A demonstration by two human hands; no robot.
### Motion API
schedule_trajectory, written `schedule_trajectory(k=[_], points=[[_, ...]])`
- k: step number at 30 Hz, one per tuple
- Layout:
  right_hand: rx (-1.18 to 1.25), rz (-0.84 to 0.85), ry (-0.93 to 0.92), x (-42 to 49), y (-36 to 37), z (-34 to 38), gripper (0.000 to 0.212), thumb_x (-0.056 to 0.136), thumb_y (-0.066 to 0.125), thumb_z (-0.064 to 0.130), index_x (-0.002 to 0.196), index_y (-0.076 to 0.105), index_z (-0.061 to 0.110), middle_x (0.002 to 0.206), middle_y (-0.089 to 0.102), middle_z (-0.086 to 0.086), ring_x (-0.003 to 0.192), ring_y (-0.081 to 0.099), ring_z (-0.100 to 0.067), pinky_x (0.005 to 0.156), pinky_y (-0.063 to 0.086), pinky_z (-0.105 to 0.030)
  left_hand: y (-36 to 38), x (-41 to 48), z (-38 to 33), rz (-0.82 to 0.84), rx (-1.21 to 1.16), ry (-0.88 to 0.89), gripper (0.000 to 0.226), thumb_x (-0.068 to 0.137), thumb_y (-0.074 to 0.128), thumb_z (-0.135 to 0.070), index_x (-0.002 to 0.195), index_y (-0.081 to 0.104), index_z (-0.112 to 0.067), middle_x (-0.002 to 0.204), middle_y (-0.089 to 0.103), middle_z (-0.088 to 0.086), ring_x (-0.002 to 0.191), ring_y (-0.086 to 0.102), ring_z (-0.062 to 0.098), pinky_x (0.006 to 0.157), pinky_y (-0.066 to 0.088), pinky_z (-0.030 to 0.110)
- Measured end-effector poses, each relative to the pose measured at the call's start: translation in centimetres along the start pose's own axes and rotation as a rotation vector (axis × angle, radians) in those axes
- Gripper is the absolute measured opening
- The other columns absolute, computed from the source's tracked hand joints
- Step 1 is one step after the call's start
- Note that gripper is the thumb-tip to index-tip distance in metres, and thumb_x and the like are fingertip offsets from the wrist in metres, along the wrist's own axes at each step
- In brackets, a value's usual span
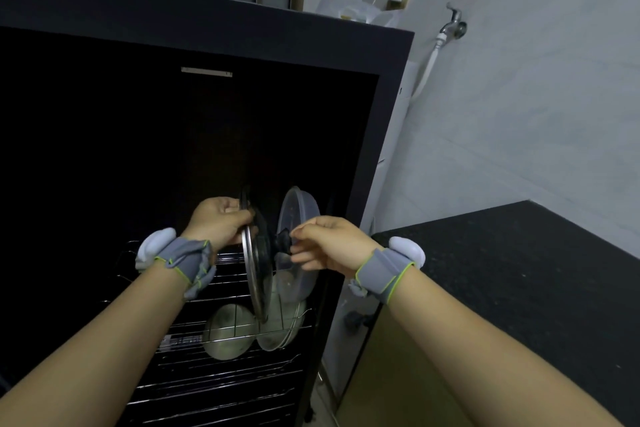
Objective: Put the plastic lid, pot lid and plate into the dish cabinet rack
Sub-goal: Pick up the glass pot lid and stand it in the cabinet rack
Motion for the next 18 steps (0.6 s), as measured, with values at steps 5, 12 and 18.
schedule_trajectory(k=[5, 12, 18], points=[[0.125, -0.041, 0.006, 0.4, 0.3, -0.3, 0.009, 0.090, 0.051, 0.013, 0.083, 0.053, 0.009, 0.073, 0.060, -0.010, 0.058, 0.062, -0.014, 0.045, 0.051, -0.015, 0.9, 1.7, 1.1, 0.007, 0.110, 0.026, 0.013, 0.080, 0.056, 0.001, 0.092, 0.062, -0.003, 0.068, 0.059, 0.007, 0.048, 0.062, 0.009, 0.048, 0.051, 0.018], [0.246, -0.065, -0.008, 1.2, 0.8, -0.6, 0.011, 0.090, 0.049, 0.006, 0.079, 0.050, 0.005, 0.068, 0.058, -0.015, 0.039, 0.062, -0.007, 0.045, 0.052, -0.014, 1.7, 2.7, 1.1, 0.011, 0.123, 0.041, 0.012, 0.080, 0.055, 0.000, 0.076, 0.060, -0.010, 0.076, 0.060, 0.016, 0.081, 0.060, 0.031, 0.075, 0.052, 0.040], [0.233, -0.086, -0.023, 1.4, 0.8, -0.8, 0.013, 0.090, 0.049, 0.006, 0.077, 0.050, 0.006, 0.045, 0.063, -0.004, 0.038, 0.061, -0.007, 0.042, 0.051, -0.015, 1.0, 3.5, 0.9, -0.004, 0.157, 0.016, 0.012, 0.080, 0.057, 0.000, 0.072, 0.060, -0.009, 0.086, 0.061, 0.020, 0.083, 0.063, 0.034, 0.084, 0.051, 0.050]])
Point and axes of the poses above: each hand's wrist, its own x-axis towards the middle knuckle, its own y-axis out of the palm, z = x × y, the point moved 2 cm from there along x, towards the middle knuckle
